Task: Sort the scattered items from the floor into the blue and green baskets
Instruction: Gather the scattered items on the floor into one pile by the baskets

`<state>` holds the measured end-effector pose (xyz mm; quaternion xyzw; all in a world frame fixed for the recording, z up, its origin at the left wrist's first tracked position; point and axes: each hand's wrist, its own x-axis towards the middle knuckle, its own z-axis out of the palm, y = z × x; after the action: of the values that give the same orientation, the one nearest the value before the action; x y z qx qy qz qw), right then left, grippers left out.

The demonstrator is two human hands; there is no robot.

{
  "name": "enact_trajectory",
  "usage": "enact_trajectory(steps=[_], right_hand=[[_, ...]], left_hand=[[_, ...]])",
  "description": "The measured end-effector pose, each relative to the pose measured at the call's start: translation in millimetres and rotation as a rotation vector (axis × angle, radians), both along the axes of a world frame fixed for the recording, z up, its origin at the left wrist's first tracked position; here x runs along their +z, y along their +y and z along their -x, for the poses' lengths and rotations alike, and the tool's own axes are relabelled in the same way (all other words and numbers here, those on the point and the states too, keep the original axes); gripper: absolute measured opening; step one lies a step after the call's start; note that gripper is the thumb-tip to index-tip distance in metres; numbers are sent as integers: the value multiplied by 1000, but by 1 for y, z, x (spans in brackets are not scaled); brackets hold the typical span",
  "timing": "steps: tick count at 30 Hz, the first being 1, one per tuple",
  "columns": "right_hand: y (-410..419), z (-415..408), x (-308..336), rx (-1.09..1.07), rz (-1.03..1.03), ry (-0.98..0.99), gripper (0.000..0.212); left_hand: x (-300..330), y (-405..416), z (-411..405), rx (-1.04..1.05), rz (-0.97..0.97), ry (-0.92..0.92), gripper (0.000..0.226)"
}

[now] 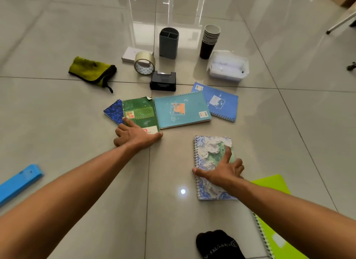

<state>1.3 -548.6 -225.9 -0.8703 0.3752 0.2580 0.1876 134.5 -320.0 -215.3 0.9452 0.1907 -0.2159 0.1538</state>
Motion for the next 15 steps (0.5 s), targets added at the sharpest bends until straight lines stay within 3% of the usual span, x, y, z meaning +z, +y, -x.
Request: enact_trajectory(steps=[4, 11, 15], right_hand=[[0, 3, -5, 22, 20, 28, 155], [-4, -3, 1, 90, 67, 34, 143], [-7, -9, 3, -14, 33, -157, 138]], left_hand=[[6, 1, -5, 65, 84, -13, 150], [12, 15, -11, 69, 99, 45, 151], [9, 28, -17, 227, 345, 58, 140]])
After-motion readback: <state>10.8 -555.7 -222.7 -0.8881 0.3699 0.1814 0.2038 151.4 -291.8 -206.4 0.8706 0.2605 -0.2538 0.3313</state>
